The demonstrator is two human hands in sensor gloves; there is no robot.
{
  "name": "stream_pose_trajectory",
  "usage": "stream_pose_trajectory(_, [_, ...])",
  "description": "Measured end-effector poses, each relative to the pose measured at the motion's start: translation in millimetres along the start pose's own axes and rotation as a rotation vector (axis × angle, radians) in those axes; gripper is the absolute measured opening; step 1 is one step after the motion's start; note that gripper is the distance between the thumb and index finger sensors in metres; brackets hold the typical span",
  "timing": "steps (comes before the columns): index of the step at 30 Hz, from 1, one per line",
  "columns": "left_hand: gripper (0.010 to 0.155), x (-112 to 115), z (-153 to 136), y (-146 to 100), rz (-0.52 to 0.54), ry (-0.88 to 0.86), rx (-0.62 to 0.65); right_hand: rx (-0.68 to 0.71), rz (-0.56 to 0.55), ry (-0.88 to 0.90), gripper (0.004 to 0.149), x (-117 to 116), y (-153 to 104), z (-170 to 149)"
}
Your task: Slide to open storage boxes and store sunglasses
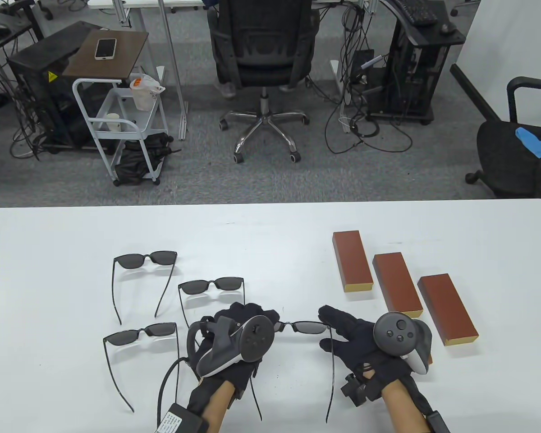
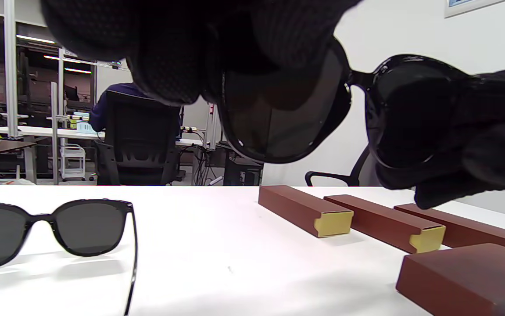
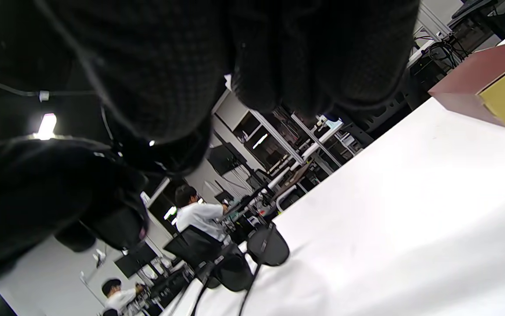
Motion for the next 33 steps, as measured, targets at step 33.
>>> stream_pose_trajectory(33, [0.071,58.4,-28.6,-7.5,0.384,-1.469,-0.016,-0.27,-0.427,0.298,0.061,33.6,-21.7,-22.1])
Point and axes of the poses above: the tracker on the back of each hand, its own z axis roughly to the thumb side, its own y axis roughly from the wrist to the fingertips, x = y × z, the point moved 5 cm from there along y, roughly from the wrist to the fingertips, and after that the axes turned 13 degrees about x, right-handed, at the moved point
